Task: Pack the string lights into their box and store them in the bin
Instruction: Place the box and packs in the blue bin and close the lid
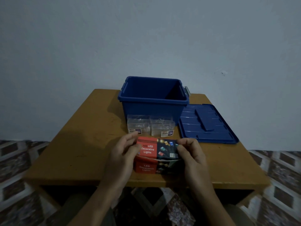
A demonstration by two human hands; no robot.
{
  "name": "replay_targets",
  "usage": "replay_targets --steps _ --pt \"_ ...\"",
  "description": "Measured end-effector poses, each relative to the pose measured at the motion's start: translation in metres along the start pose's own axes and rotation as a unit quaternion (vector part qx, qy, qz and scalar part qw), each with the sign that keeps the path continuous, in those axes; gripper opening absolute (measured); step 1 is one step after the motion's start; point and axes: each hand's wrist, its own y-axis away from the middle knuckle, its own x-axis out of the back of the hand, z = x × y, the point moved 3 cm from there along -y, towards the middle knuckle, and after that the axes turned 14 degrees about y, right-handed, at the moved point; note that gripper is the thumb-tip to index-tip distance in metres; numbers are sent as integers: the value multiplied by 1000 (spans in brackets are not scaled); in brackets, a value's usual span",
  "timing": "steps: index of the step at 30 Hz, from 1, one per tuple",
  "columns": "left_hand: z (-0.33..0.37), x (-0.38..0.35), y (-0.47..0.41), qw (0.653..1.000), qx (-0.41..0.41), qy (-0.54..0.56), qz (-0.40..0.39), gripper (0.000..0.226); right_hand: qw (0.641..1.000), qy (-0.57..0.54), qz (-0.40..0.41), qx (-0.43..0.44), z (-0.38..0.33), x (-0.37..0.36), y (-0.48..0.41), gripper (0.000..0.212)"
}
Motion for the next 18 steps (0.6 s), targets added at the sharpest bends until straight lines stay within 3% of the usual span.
replay_targets --steps 5,10,18 --pt "5 7 -4 998 28 -28 41 27 998 11 45 -43 5 -1 4 10" --pt "7 1 0 995 48 -83 8 3 993 66 75 -66 -1 0 5 15" --pt "13 1 7 995 54 -82 7 9 990 44 72 -111 -9 -4 9 12"
